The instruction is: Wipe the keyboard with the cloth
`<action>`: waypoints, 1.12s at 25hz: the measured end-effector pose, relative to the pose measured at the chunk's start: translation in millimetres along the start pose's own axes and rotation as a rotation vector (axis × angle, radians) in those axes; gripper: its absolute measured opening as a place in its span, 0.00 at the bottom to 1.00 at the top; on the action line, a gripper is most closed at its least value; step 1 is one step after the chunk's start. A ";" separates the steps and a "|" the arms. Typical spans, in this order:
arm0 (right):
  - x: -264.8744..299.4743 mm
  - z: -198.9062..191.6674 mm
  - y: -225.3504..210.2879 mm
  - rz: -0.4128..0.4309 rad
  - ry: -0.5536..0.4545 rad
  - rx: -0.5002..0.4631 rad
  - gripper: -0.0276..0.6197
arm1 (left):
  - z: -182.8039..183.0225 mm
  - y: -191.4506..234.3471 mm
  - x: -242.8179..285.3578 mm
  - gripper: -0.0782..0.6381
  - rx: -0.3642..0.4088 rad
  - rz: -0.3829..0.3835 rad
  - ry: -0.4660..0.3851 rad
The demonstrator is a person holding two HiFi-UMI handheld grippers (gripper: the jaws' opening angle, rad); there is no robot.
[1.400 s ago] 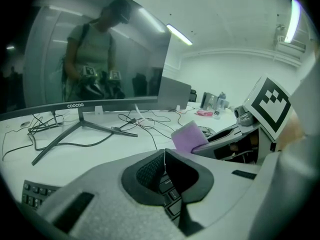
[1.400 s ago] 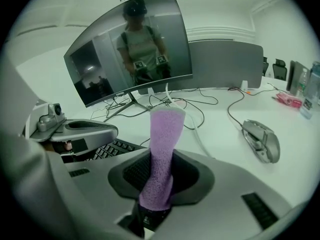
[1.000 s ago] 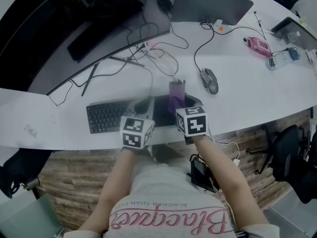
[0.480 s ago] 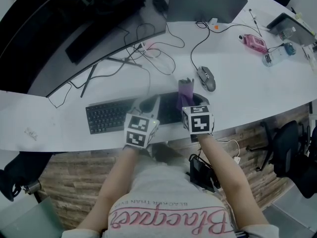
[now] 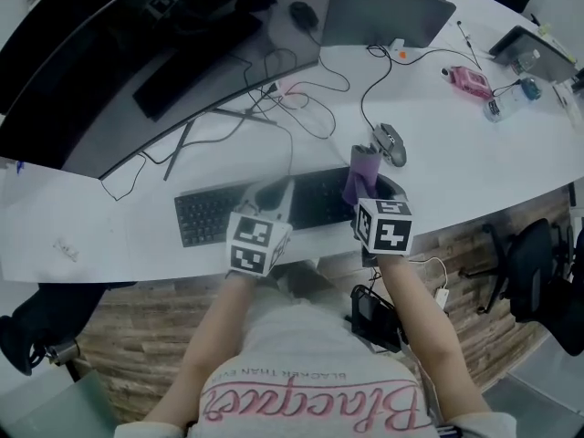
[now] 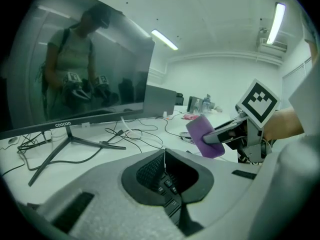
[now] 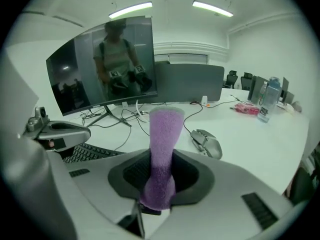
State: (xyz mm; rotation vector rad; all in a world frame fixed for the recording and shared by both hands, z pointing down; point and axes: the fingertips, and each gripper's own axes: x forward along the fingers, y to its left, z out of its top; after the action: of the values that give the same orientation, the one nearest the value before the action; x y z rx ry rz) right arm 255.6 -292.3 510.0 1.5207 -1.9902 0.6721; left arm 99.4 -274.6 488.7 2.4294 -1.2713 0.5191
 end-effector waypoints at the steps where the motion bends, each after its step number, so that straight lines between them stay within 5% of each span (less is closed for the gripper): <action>1: -5.8 4.5 7.5 0.006 -0.015 0.010 0.18 | 1.2 4.7 -6.5 0.12 -0.002 0.004 -0.007; 15: -30.7 34.7 196.4 0.291 -0.043 -0.022 0.18 | -16.8 114.0 -123.3 0.12 -0.093 0.173 -0.085; 28: -21.4 8.9 371.4 0.552 0.058 -0.154 0.18 | -59.2 201.3 -215.4 0.12 -0.180 0.333 -0.085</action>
State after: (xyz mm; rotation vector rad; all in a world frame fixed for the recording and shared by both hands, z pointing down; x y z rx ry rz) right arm -100.8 -194.9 465.5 0.8491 -2.3706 0.7411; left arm -191.9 -203.3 466.1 2.1226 -1.6947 0.3703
